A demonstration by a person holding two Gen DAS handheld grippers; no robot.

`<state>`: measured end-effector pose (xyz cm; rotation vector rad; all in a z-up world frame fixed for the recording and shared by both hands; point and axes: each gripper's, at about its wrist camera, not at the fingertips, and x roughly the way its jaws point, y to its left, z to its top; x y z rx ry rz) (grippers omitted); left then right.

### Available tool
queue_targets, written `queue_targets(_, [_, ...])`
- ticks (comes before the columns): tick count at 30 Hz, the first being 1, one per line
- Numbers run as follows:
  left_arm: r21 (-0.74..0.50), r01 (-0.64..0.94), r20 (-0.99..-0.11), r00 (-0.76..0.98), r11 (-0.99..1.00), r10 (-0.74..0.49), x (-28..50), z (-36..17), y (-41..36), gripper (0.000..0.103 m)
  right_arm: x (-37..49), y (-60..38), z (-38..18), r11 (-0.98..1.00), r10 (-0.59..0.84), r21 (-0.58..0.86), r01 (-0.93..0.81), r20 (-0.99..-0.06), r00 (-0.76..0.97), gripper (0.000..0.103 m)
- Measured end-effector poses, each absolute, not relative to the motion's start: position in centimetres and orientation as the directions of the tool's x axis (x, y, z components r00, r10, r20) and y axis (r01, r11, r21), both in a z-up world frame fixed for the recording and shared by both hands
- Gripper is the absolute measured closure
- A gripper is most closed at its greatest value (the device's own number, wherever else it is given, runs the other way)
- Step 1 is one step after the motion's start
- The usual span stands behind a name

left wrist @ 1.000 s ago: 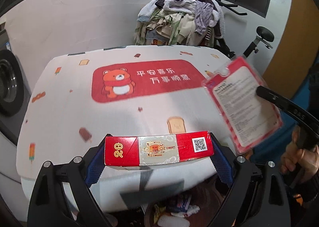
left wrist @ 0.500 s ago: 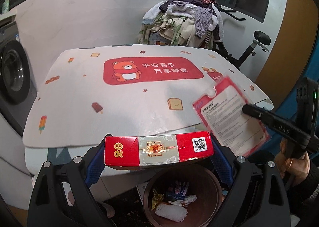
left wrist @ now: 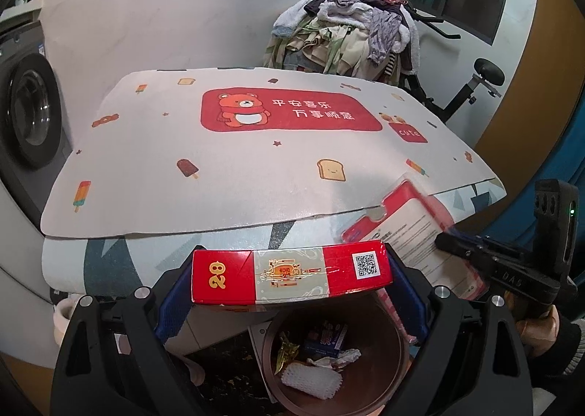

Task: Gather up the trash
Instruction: 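Carry the red carton over the bin with the left tool while the right tool drops the wrapper in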

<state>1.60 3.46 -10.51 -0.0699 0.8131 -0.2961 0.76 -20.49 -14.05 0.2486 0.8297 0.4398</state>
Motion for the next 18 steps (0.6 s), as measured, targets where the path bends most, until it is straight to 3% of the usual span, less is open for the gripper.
queue_targets(3, [-0.167, 0.245, -0.706, 0.646, 0.955, -0.290, 1.5, -10.7, 3.2, 0.013, 0.9, -20.0, -14.8, 0.876, 0.481, 0.389, -0.285, -0.670, 0.565, 0.081])
queue_targets(5, [-0.165, 0.254, -0.707, 0.643, 0.953, -0.294, 1.5, -10.9, 3.0, 0.013, 1.2, -19.9, -15.6, 0.878, 0.479, 0.393, -0.274, -0.687, 0.547, 0.071])
queue_targets(7, [-0.168, 0.263, -0.707, 0.640, 0.950, -0.302, 1.4, -11.0, 2.8, 0.013, 1.1, -19.9, -15.7, 0.879, 0.476, 0.394, -0.269, -0.688, 0.548, 0.046])
queue_targets(11, [-0.167, 0.289, -0.710, 0.628, 0.943, -0.318, 1.4, -11.5, 2.5, 0.013, 1.1, -20.1, -15.4, 0.895, 0.447, 0.358, -0.268, -0.688, 0.573, 0.036])
queue_targets(13, [-0.164, 0.307, -0.713, 0.620, 0.937, -0.328, 1.2, -11.8, 2.1, 0.013, 1.2, -20.4, -14.9, 0.910, 0.414, 0.312, -0.273, -0.685, 0.599, 0.020])
queue_targets(16, [-0.156, 0.341, -0.716, 0.607, 0.927, -0.344, 0.9, -12.6, 1.4, 0.013, 1.1, -20.7, -14.1, 0.931, 0.360, 0.223, -0.288, -0.677, 0.642, 0.007])
queue_targets(18, [-0.149, 0.369, -0.718, 0.598, 0.917, -0.357, 0.7, -13.3, 0.8, 0.013, 1.0, -20.8, -13.7, 0.946, 0.307, 0.134, -0.296, -0.671, 0.675, 0.006])
